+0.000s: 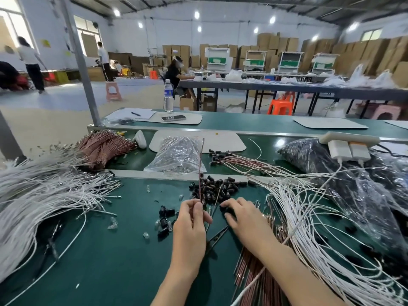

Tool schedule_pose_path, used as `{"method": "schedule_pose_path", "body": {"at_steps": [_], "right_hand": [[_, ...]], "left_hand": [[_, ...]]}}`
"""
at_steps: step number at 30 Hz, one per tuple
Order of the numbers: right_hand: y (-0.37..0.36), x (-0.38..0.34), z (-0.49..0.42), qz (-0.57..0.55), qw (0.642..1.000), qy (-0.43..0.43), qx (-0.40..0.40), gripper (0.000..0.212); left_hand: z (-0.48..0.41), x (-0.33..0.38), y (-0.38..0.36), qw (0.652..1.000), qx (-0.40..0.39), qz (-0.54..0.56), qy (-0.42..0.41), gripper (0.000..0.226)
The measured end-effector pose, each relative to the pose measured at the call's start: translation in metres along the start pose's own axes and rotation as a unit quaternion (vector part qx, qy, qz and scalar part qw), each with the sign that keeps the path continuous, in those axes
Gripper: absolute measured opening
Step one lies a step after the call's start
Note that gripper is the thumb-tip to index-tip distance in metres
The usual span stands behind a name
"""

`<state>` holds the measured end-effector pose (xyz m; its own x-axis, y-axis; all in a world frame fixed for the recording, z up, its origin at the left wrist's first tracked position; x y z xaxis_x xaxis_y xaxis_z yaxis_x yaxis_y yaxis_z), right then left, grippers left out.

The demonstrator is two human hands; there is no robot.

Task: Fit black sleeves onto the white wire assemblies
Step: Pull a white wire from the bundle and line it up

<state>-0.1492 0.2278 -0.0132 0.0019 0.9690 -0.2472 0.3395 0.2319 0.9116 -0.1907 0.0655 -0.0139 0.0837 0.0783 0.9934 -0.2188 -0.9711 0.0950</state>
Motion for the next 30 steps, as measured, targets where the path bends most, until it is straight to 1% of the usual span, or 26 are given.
{"method": "schedule_pose_path", "body": {"at_steps": [3,6,9,12,15,17,20,22,23,25,27,30], "right_hand": [[0.002,0.004,0.003,-0.028,0.999,-0.004,0.025,0.029],[0.008,0.009,0.007,-0.117,0.99,-0.018,0.083,0.029],[0.015,0.014,0.011,-0.211,0.966,-0.035,0.145,0.021],[0.026,0.02,0.015,-0.261,0.945,-0.049,0.192,0.01],[0.03,0.019,0.016,-0.31,0.924,-0.053,0.215,0.01],[0.026,0.015,0.014,-0.384,0.899,-0.056,0.204,0.018],[0.014,0.001,0.01,-0.515,0.841,-0.05,0.155,0.03],[0.009,-0.006,0.011,-0.559,0.817,-0.051,0.132,0.031],[0.007,-0.008,0.013,-0.564,0.814,-0.053,0.13,0.026],[0.006,-0.007,0.015,-0.555,0.818,-0.062,0.136,0.019],[0.004,-0.004,0.018,-0.543,0.826,-0.073,0.133,0.017],[0.0,-0.006,0.019,-0.536,0.834,-0.073,0.108,0.017]], "left_hand": [[0.002,0.005,0.005,1.0,0.01,0.019,-0.004,0.02],[0.002,0.007,0.006,1.0,0.012,0.023,-0.007,0.02],[0.0,0.001,0.007,1.0,0.008,0.02,-0.008,0.017],[-0.002,0.001,0.005,1.0,0.003,0.019,-0.016,0.019],[-0.004,0.003,0.0,1.0,-0.008,-0.002,-0.027,0.019],[-0.003,0.003,-0.002,0.999,-0.012,-0.021,-0.034,0.016],[-0.002,0.002,-0.007,0.996,-0.033,-0.066,-0.049,0.016],[0.0,0.001,-0.014,0.991,-0.055,-0.108,-0.063,0.016],[0.001,0.0,-0.016,0.987,-0.063,-0.129,-0.071,0.016],[0.002,0.001,-0.018,0.983,-0.069,-0.146,-0.083,0.017],[0.003,0.003,-0.018,0.986,-0.067,-0.128,-0.084,0.015],[0.005,0.005,-0.015,0.991,-0.065,-0.087,-0.073,0.015]]}}
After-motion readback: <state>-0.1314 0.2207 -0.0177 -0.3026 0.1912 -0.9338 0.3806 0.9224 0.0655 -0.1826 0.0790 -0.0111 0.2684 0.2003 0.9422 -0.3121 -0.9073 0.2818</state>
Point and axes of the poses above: each hand's wrist, its own z-axis away from the middle knuckle, its own y-axis out of the back of the hand, x = y × z, the point moved 9 cm from there along -z, towards the middle knuckle, and after that the axes turned 13 degrees about y, right-handed, at the moved point
